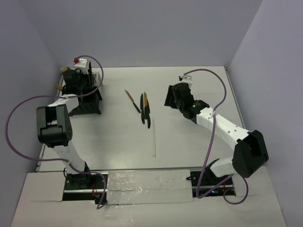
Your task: Sort the eating utensils into containers
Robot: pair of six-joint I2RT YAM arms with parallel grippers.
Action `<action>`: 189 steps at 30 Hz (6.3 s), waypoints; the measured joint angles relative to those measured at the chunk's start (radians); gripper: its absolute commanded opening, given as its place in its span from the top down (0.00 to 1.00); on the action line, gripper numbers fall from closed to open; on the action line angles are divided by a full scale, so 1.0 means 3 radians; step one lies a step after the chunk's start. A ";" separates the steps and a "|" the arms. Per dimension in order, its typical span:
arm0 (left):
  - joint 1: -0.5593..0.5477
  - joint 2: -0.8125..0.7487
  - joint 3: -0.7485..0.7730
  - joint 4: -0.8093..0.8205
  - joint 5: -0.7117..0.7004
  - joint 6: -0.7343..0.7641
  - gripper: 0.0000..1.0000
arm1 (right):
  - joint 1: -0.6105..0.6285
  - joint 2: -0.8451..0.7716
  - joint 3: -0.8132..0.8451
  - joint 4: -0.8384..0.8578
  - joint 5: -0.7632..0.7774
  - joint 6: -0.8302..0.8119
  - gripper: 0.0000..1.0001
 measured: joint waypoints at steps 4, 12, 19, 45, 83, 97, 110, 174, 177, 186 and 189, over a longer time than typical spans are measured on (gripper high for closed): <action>0.0000 -0.0014 -0.0008 0.0039 0.0050 -0.0001 0.38 | 0.0000 0.0000 0.0000 -0.0065 -0.0042 0.0005 0.34; 0.0000 -0.0150 -0.0015 -0.0067 0.0062 -0.0032 0.37 | 0.0018 0.0053 0.0000 -0.0154 -0.0235 0.0051 0.36; -0.0023 -0.0252 0.0689 -0.1029 0.0139 -0.0219 0.41 | 0.0163 0.0256 0.0001 -0.0399 -0.0333 0.0134 0.41; -0.1691 0.1174 0.1937 -0.3497 -0.0955 -0.1471 0.40 | 0.0468 -0.0167 -0.0420 -0.0701 -0.0257 0.0543 0.41; -0.1545 0.0818 0.1404 -0.3329 -0.1218 -0.1175 1.00 | 0.0468 -0.0635 -0.0778 -0.0515 -0.0027 0.0713 0.41; -0.0565 -0.0554 0.1383 -0.1779 -0.0095 -0.0809 1.00 | 0.0468 -0.0635 -0.0805 -0.0454 0.0052 0.0675 0.41; -0.0019 0.0008 0.0584 -0.0099 0.0264 -0.0078 1.00 | 0.0468 -0.0633 -0.0813 -0.0420 0.0111 0.0613 0.41; -0.2168 0.0725 0.1102 -0.3081 -0.0823 -0.0989 0.47 | 0.0465 -0.0820 -0.0787 -0.0528 0.0114 0.0573 0.41; -0.2206 0.0781 0.1129 -0.3068 -0.0888 -0.1035 0.47 | 0.0465 -0.0880 -0.0861 -0.0533 0.0118 0.0614 0.41; -0.2225 0.0905 0.1316 -0.3080 -0.0941 -0.1129 0.48 | 0.0465 -0.1078 -0.0988 -0.0615 0.0165 0.0699 0.41; -0.2227 0.0963 0.1387 -0.3080 -0.0947 -0.1143 0.50 | 0.0465 -0.1102 -0.1007 -0.0621 0.0181 0.0708 0.41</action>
